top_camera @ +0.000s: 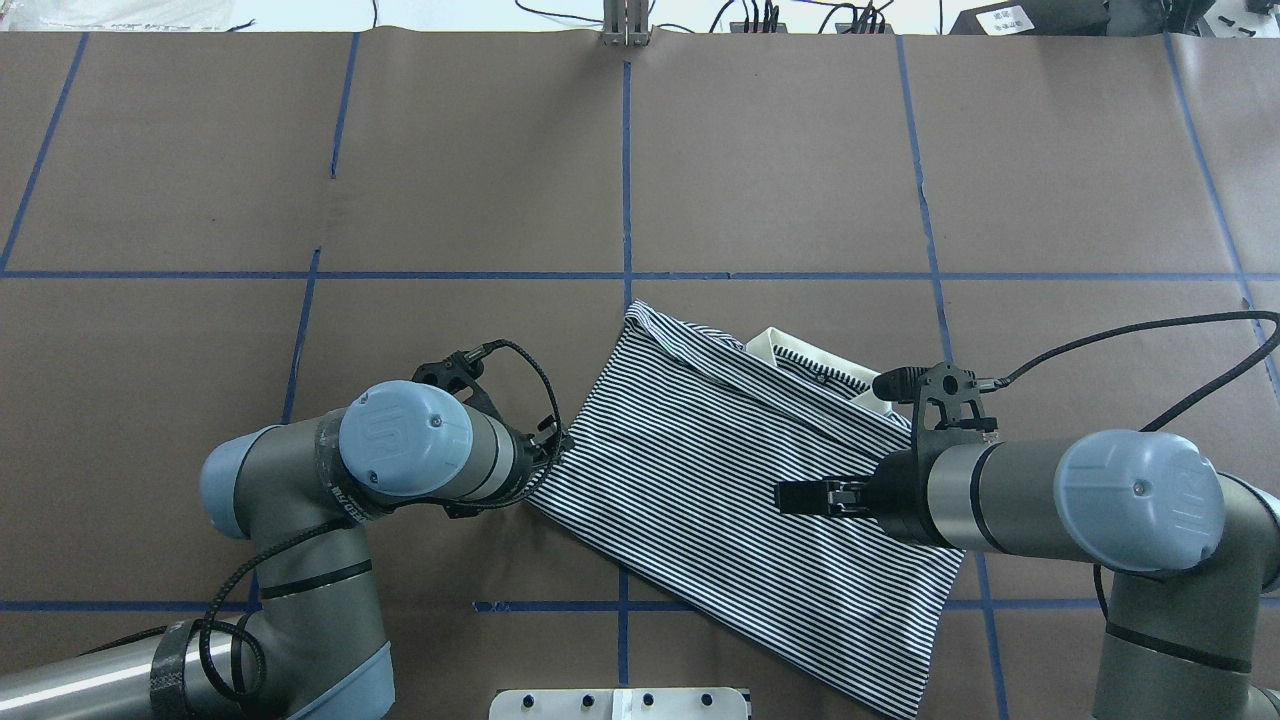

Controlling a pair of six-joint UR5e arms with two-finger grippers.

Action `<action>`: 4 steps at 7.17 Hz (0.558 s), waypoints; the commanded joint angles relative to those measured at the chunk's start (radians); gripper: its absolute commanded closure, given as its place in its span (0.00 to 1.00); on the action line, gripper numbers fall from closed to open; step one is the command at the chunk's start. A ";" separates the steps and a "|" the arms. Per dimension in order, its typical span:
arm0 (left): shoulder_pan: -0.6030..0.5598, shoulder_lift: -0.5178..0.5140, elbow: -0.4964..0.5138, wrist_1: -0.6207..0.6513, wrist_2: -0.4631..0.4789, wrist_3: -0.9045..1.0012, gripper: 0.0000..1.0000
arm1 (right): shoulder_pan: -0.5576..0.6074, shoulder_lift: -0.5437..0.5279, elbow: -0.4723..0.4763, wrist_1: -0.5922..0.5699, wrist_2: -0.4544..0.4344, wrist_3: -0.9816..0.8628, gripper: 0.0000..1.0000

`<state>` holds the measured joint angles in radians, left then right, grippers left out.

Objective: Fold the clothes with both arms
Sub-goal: 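Drag the side edge with the right gripper while the left gripper lowers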

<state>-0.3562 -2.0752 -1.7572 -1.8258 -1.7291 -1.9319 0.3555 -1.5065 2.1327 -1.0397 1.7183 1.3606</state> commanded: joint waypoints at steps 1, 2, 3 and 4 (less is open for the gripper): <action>0.011 0.000 0.005 -0.001 0.000 -0.031 0.44 | 0.003 0.000 0.000 0.004 0.004 0.000 0.00; 0.025 -0.002 0.007 -0.001 0.000 -0.035 0.64 | 0.006 0.000 0.000 0.004 0.004 0.000 0.00; 0.026 0.000 0.005 -0.001 0.000 -0.035 0.81 | 0.008 0.000 0.000 0.004 0.004 0.000 0.00; 0.026 0.000 0.005 -0.001 0.000 -0.033 0.98 | 0.008 0.000 0.000 0.004 0.006 0.000 0.00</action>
<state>-0.3325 -2.0759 -1.7519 -1.8270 -1.7288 -1.9645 0.3625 -1.5064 2.1323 -1.0356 1.7229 1.3607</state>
